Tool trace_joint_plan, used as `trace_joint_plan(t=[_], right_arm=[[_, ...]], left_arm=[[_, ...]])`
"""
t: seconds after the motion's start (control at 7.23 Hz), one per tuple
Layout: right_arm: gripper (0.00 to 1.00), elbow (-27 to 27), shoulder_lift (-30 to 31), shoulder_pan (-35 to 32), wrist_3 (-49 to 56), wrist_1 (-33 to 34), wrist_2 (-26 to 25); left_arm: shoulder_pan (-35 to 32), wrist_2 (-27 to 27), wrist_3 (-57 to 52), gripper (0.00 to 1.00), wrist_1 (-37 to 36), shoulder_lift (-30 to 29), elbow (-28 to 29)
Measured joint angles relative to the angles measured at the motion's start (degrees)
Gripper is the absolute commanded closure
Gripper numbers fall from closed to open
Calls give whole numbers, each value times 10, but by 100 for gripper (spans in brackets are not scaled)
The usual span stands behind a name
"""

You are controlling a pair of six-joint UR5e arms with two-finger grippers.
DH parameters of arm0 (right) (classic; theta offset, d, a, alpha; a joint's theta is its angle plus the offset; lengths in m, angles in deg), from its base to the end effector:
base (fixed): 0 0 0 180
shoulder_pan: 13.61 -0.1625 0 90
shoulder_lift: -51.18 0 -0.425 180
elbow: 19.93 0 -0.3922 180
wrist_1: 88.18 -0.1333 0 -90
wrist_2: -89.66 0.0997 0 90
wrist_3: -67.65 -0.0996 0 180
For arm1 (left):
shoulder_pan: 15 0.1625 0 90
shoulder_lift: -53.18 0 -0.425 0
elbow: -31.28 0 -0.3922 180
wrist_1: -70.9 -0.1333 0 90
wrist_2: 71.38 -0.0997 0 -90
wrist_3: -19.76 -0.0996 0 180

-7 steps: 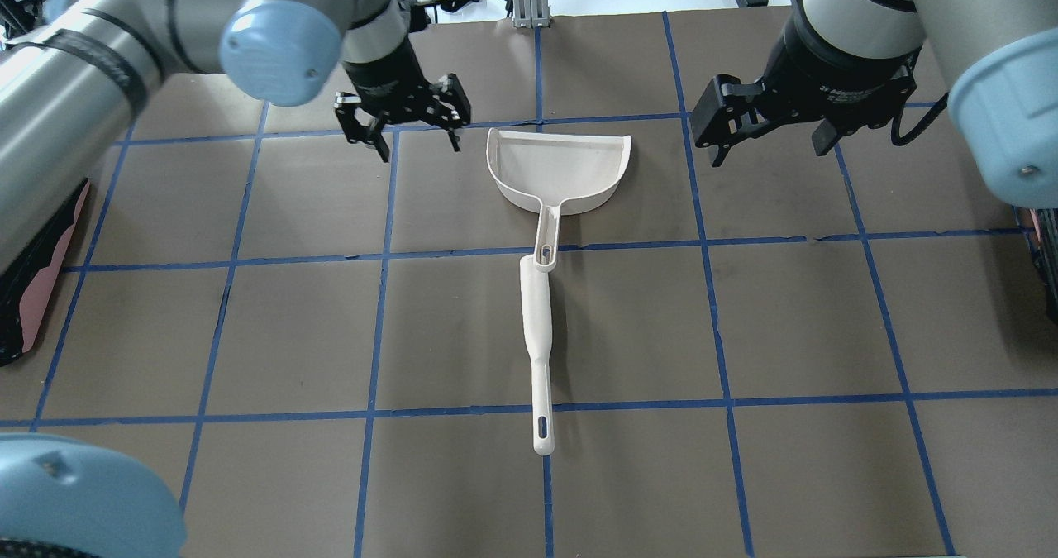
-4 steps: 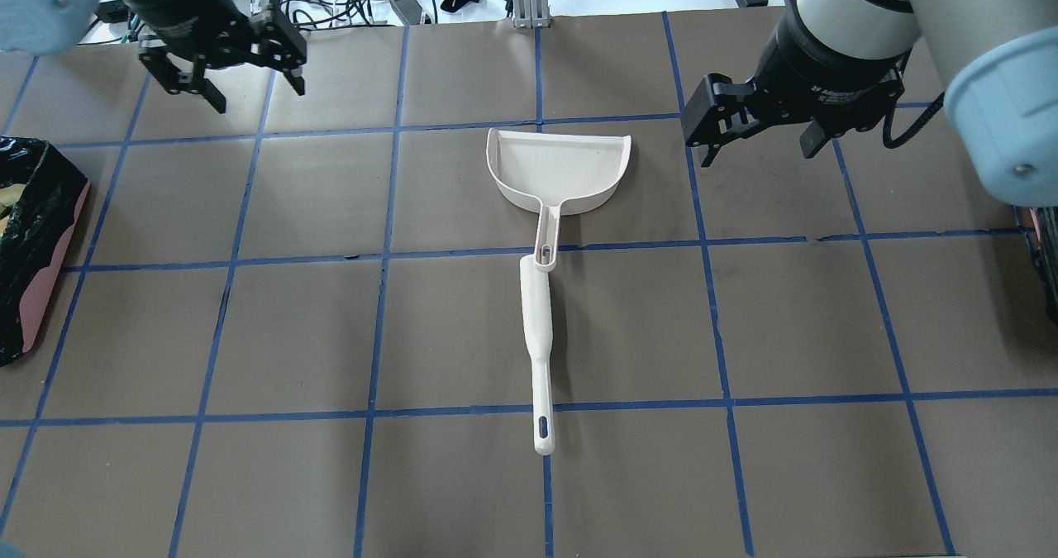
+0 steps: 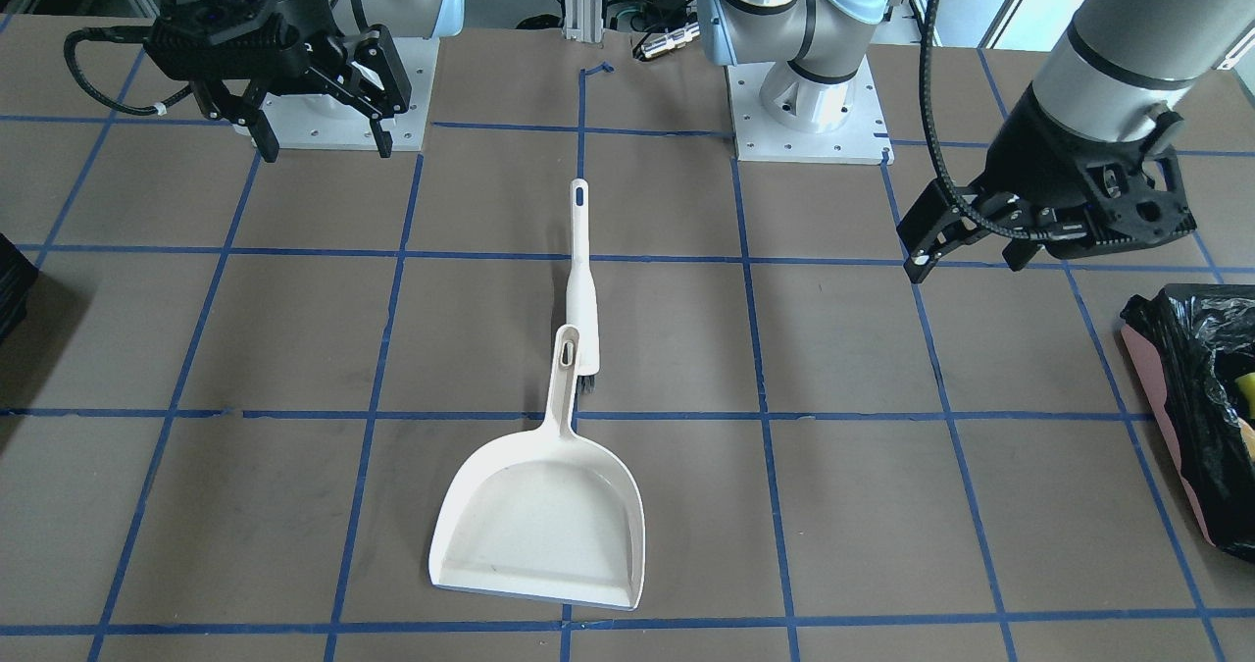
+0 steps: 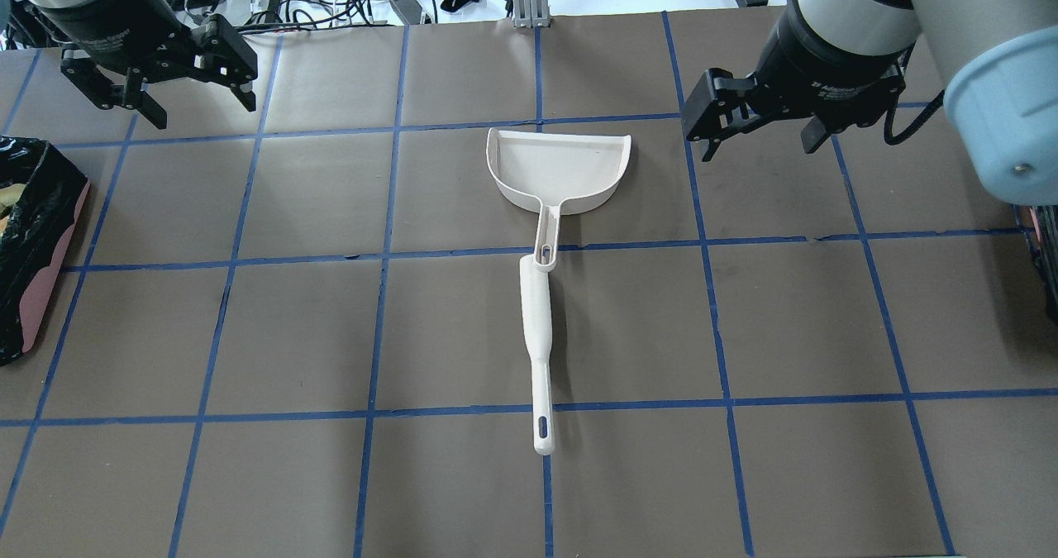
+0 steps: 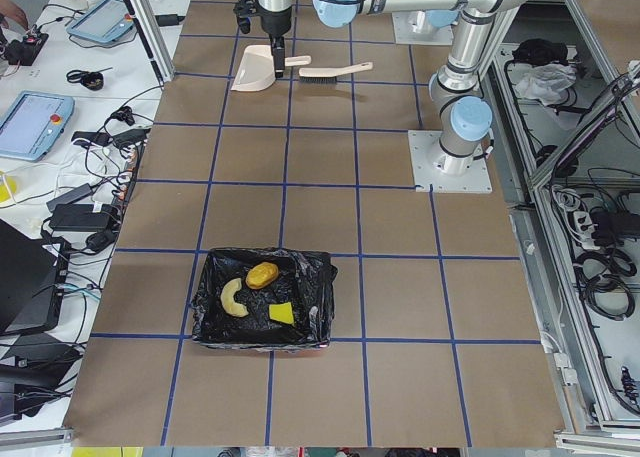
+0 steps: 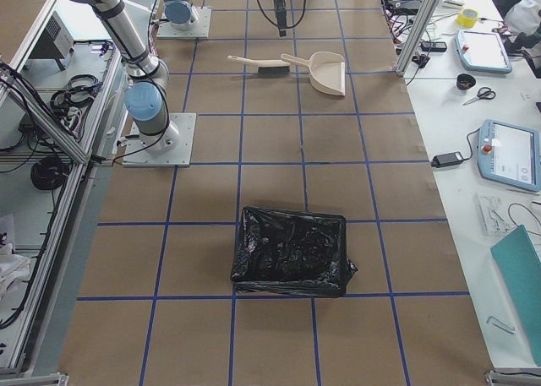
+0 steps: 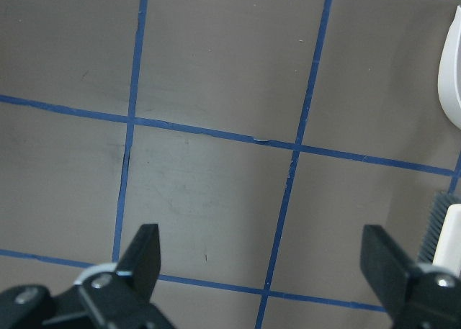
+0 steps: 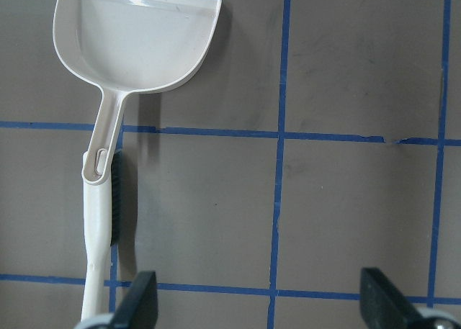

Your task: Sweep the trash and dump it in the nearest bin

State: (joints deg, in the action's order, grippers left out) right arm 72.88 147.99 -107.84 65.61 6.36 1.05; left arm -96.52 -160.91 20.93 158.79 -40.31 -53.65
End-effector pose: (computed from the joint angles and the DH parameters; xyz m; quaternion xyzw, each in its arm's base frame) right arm 0.1689 -0.4430 0.5282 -0.0200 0.9970 -0.0737 0.0161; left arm -0.0554 -0.5379 0.5046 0.0839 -0.9959 0.0324 0.0020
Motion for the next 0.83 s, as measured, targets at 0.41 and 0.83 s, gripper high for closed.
trace_joint_plan(t=[0.41,0.83], right_arm=[[0,1,0,-1,-17,7,-1],[0,1,0,-1,-17,7,-1]], left_arm=[[-43,-9,-4,0,4,23,-18],[-56,-16,-7,0,3,26,-26]])
